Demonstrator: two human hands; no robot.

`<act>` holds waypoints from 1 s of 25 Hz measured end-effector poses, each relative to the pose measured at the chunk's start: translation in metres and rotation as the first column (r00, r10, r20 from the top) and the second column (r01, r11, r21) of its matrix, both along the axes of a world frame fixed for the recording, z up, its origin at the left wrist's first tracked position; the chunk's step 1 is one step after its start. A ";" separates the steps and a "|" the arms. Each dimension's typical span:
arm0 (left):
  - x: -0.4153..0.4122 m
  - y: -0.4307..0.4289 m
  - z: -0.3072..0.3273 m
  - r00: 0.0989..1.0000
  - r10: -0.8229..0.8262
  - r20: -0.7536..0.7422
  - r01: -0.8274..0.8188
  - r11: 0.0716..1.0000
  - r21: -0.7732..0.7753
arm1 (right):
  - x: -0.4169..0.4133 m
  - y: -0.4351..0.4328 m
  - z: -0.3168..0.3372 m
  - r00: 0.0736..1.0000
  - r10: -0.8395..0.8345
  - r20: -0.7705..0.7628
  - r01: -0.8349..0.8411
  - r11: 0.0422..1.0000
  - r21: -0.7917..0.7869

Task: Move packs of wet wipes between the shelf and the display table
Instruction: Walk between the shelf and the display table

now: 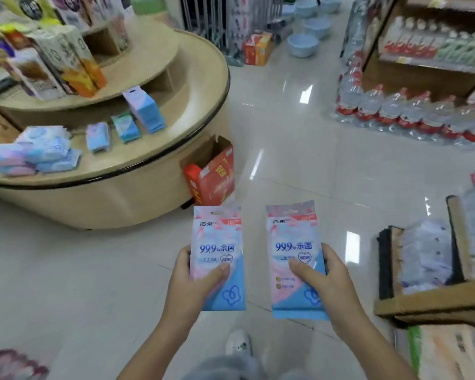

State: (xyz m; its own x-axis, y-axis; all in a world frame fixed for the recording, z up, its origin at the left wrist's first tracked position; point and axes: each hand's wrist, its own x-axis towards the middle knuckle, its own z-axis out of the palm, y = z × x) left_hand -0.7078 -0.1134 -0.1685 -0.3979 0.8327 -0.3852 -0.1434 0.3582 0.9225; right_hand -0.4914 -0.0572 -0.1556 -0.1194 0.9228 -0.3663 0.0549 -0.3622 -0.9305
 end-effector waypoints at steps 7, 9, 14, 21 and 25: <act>-0.077 0.109 0.003 0.991 0.132 -0.011 -0.131 0.990 0.050 | -0.075 0.093 -0.020 0.987 0.159 0.000 -0.158 0.984 -0.078; -0.091 0.146 -0.001 0.983 0.184 0.000 -0.183 0.981 0.057 | -0.092 0.133 -0.026 0.980 0.196 0.017 -0.194 0.978 -0.081; -0.123 0.245 -0.016 0.941 0.336 0.037 -0.338 0.940 0.042 | -0.147 0.265 -0.030 0.954 0.298 0.041 -0.295 0.954 -0.054; -0.185 0.325 -0.032 0.869 0.478 0.126 -0.479 0.878 -0.020 | -0.265 0.403 -0.008 0.902 0.431 -0.018 -0.431 0.901 -0.049; -0.248 0.360 -0.055 0.871 0.476 0.124 -0.476 0.879 -0.025 | -0.355 0.430 -0.025 0.862 0.501 -0.080 -0.507 0.858 -0.082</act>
